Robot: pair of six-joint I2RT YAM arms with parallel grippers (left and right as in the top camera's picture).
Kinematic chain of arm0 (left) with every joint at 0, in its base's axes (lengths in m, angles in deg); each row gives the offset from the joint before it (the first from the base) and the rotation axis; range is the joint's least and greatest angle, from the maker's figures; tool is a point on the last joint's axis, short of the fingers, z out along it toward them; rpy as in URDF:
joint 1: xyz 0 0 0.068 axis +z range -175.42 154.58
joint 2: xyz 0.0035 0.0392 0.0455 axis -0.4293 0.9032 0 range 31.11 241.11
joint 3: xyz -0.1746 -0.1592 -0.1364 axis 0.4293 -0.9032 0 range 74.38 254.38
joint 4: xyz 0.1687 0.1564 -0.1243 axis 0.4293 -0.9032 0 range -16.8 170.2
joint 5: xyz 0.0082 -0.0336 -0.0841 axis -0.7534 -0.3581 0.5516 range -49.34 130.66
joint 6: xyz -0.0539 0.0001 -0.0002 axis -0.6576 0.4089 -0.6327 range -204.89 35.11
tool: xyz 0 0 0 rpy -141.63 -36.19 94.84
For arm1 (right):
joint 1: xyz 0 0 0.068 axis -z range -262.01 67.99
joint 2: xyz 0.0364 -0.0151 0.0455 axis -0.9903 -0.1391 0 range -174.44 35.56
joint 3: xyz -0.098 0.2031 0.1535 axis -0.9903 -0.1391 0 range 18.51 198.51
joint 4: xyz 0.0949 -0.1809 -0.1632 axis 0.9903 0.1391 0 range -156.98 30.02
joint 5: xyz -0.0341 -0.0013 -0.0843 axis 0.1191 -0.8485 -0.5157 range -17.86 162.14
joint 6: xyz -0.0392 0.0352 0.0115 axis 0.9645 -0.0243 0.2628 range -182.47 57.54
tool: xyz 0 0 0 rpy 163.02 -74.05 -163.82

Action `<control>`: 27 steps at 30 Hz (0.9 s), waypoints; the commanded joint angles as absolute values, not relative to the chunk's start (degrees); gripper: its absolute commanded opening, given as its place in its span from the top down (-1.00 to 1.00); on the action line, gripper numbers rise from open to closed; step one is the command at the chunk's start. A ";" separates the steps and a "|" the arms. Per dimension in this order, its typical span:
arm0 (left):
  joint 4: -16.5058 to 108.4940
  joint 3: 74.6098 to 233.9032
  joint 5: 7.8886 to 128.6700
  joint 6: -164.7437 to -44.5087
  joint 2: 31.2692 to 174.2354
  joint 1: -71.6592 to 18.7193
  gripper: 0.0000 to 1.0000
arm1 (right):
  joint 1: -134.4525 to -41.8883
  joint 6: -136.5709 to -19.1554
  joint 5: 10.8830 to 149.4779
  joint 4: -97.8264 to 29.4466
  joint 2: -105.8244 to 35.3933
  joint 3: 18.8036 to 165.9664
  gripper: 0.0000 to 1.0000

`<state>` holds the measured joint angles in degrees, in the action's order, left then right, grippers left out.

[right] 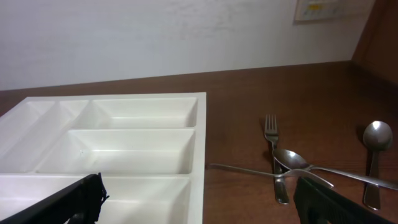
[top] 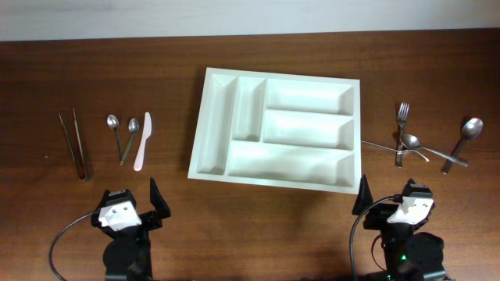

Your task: Pack container

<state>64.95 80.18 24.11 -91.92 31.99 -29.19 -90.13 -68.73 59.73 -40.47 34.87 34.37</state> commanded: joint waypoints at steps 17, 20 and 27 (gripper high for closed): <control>63.95 86.37 31.38 -91.20 36.56 -28.99 -0.99 | -89.80 -73.71 69.79 -44.36 23.33 40.03 -0.97; 61.83 92.75 29.48 -91.20 44.06 -28.99 -0.98 | -89.73 -73.23 66.68 -43.69 13.14 47.52 -0.97; 60.67 110.06 21.75 -89.71 66.52 -28.99 -0.98 | -87.35 -67.18 62.01 -42.27 -11.93 68.88 -0.97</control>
